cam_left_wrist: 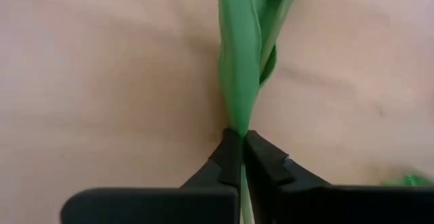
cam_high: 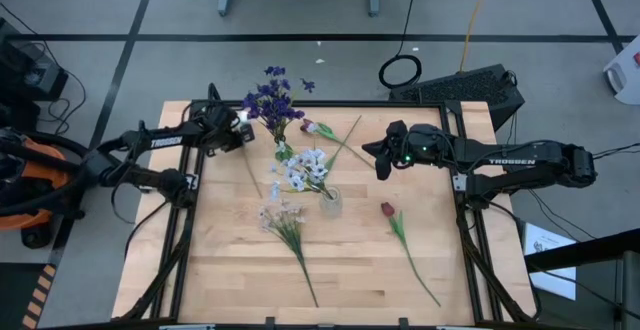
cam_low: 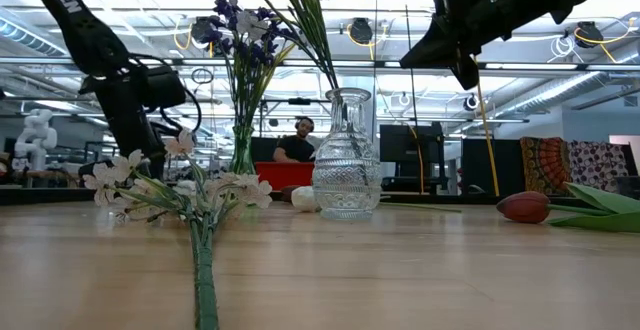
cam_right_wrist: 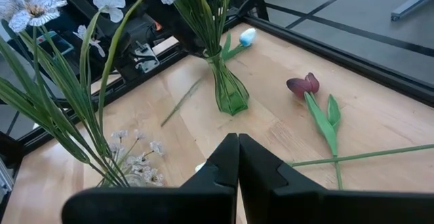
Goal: Sort flowers into vase by color
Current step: Put the left white flower into the transparent vase
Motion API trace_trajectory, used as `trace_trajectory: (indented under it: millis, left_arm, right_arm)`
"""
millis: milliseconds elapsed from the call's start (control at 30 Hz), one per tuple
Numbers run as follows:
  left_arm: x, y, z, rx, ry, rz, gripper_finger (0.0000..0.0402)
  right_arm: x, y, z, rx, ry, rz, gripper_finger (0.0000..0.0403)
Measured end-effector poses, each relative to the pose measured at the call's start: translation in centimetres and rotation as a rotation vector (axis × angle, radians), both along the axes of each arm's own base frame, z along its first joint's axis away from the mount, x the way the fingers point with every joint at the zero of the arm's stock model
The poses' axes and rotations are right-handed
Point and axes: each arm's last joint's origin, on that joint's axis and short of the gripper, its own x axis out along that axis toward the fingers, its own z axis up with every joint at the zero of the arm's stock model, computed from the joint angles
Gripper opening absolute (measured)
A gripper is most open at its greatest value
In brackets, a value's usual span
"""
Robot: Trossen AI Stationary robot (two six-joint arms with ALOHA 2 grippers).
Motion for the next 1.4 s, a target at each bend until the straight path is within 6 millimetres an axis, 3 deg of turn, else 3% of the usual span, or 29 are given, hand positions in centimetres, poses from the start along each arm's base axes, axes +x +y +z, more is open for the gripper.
trace_trajectory:
  millis: [300, 467, 767, 1000, 1133, 1400]
  left_arm:
    - [-0.9, -2.3, 5.2, 0.197, -0.159, -0.056, 0.0003]
    - [-2.0, -4.3, 9.0, 0.316, -0.119, -0.161, 0.0002]
    - [-4.1, -7.9, 18.1, 0.665, -0.147, -0.277, 0.0]
    - [-5.8, -10.0, 24.0, 0.855, -0.152, -0.369, 0.0]
    - [-6.2, -10.9, 26.0, 0.921, -0.234, -0.472, 0.0]
    - [-5.8, -12.1, 27.6, 0.972, -0.445, -0.656, 0.0]
  right_arm:
    - [0.0, 0.2, -0.2, 0.014, 0.014, 0.002, 0.0]
    - [0.0, 0.2, -0.2, 0.014, 0.014, 0.002, 0.0]
    - [0.0, 0.1, -0.1, -0.003, 0.013, -0.007, 0.0]
    - [-0.1, -0.2, -0.1, 0.001, 0.003, -0.127, 0.0]
    - [-0.2, -0.3, -0.1, 0.044, -0.011, -0.199, 0.0]
    - [-0.8, -0.3, -1.3, 0.203, 0.051, -0.318, 0.0]
